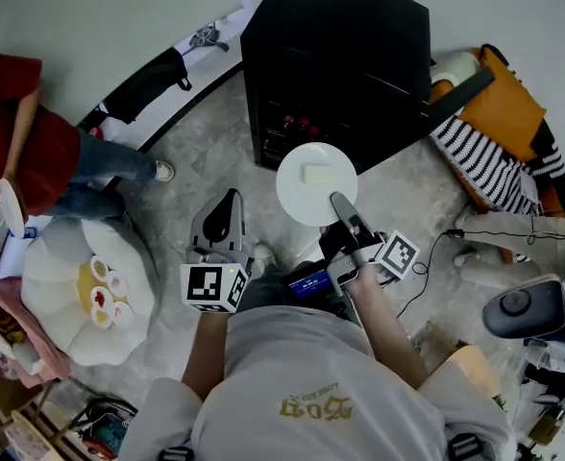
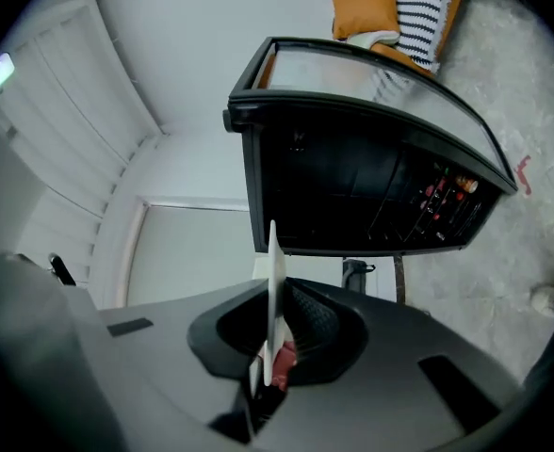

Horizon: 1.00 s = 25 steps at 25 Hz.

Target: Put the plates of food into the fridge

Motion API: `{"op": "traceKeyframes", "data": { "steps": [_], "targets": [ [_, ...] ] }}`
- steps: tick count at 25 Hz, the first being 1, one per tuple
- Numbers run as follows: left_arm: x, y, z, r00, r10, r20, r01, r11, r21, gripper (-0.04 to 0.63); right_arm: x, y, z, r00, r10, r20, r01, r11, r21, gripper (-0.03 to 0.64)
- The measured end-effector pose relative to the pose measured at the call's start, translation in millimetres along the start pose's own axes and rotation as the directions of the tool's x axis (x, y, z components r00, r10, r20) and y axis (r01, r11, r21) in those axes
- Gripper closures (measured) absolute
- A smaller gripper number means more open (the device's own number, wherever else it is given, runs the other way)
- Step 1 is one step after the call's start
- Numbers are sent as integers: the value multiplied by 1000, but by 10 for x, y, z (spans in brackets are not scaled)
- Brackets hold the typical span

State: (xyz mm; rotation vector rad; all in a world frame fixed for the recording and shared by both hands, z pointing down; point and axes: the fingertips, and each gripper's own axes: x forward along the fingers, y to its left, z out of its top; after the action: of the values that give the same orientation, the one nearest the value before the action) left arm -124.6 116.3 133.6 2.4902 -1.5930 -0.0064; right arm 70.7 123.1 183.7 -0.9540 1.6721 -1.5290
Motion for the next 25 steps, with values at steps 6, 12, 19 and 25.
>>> {"op": "traceKeyframes", "data": {
  "steps": [6, 12, 19, 25],
  "targets": [
    [206, 51, -1, 1000, 18, -7, -18, 1000, 9, 595, 281, 46, 109, 999, 15, -48, -17, 999, -40, 591],
    [426, 162, -73, 999, 36, -35, -35, 999, 30, 595, 489, -101, 160, 996, 6, -94, -12, 998, -68, 591],
    [627, 83, -283, 998, 32, -62, -29, 999, 42, 595, 545, -338, 284, 993, -22, -116, 13, 997, -73, 591],
    [694, -36, -440, 997, 19, -74, -16, 999, 35, 595, 545, -491, 365, 991, -39, -127, 28, 995, -91, 591]
  ]
}}
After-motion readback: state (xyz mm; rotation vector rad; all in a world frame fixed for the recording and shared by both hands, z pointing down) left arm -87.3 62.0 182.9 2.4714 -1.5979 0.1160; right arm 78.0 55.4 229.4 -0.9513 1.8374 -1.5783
